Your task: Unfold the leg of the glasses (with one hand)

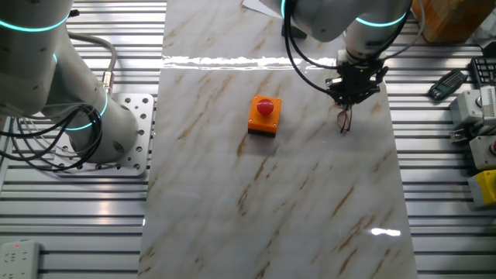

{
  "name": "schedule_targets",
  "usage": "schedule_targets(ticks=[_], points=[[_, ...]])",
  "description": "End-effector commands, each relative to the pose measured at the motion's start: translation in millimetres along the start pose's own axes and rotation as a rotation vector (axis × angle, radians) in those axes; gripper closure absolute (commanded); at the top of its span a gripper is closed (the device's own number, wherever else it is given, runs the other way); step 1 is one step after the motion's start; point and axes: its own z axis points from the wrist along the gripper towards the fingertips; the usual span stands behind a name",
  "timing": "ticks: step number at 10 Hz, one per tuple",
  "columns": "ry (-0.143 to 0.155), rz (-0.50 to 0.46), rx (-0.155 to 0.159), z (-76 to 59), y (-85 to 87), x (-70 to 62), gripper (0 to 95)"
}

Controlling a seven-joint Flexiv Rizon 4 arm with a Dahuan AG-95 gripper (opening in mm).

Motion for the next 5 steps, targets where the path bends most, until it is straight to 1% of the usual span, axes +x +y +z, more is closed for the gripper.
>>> schedule_targets(ticks=[1,3,5], points=[[0.006,-0.001,-0.005,-1.7,-1.0,-0.4,95.0],[0.010,0.006,-0.013,-4.2,-1.2,-0.3,95.0],[0.024,0.014,-0.022,-9.4,-1.5,-0.3,95.0]])
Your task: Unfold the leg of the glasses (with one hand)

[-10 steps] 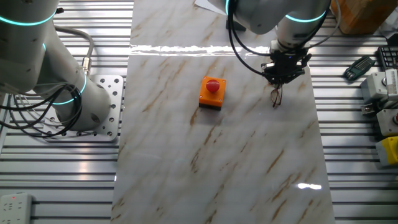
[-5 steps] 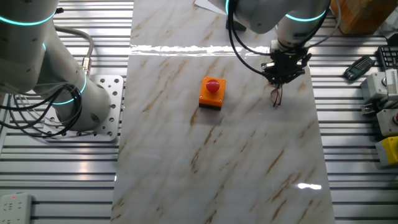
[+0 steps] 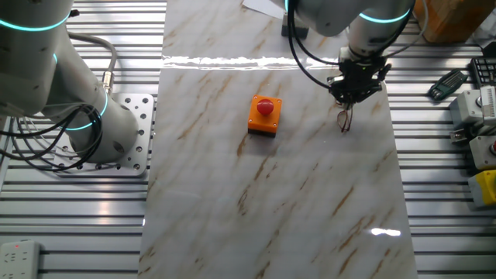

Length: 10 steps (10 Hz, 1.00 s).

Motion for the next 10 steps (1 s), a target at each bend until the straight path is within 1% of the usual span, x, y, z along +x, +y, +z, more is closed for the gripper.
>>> schedule_targets(ticks=[1,4,8,10], points=[[0.016,0.007,-0.008,-6.3,-0.1,0.3,95.0],[0.029,0.024,-0.021,-13.3,-0.3,3.3,95.0],[0.050,0.040,-0.033,-18.7,-0.2,3.6,95.0],[0.076,0.055,-0.045,-23.6,0.1,3.4,95.0]])
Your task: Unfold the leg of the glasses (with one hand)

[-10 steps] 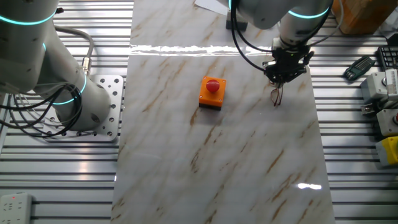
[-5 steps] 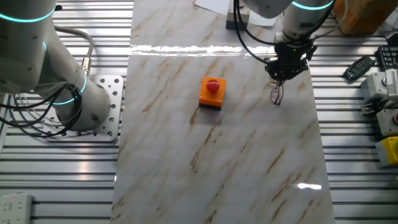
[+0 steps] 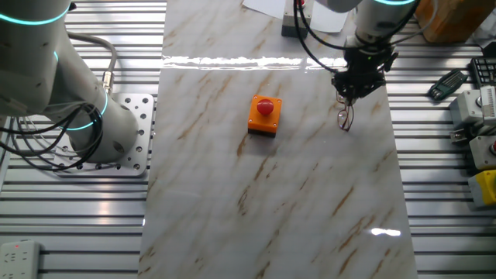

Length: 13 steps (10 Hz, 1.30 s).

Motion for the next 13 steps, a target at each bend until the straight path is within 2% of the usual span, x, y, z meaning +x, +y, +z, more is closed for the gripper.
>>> schedule_targets(ticks=[1,3,6,8,11,12,13], points=[[0.036,0.019,-0.010,-4.0,-0.3,-0.2,95.0],[0.062,0.034,-0.016,-7.1,0.1,-0.2,95.0],[0.061,0.045,-0.021,-13.7,0.9,-0.3,95.0],[0.070,0.060,-0.030,-19.1,1.7,-0.6,95.0],[0.082,0.095,-0.043,-19.6,2.0,-2.5,95.0],[0.090,0.114,-0.051,-20.1,2.4,-4.9,95.0],[0.111,0.128,-0.056,-21.1,2.8,-7.0,95.0]])
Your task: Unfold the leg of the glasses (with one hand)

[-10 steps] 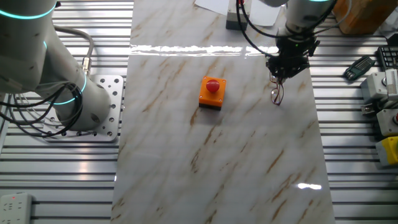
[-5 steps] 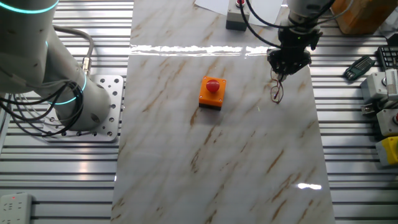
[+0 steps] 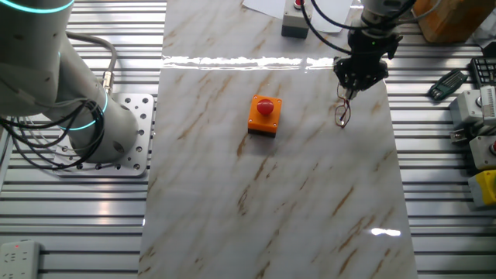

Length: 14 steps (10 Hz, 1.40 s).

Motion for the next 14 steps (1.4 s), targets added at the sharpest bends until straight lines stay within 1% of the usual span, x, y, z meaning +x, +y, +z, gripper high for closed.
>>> schedule_targets(ticks=[1,3,6,8,10,11,14], points=[[0.043,0.035,-0.014,-3.0,1.8,-4.0,95.0],[0.070,0.063,-0.024,-6.6,3.6,-7.4,95.0],[0.114,0.098,-0.037,-7.3,5.2,-12.7,95.0],[0.119,0.112,-0.043,-7.6,5.9,-14.6,95.0],[0.122,0.119,-0.040,-8.9,6.8,-16.7,95.0],[0.134,0.121,-0.037,-10.2,7.7,-18.4,95.0],[0.144,0.122,-0.033,-12.9,10.0,-22.9,95.0]])
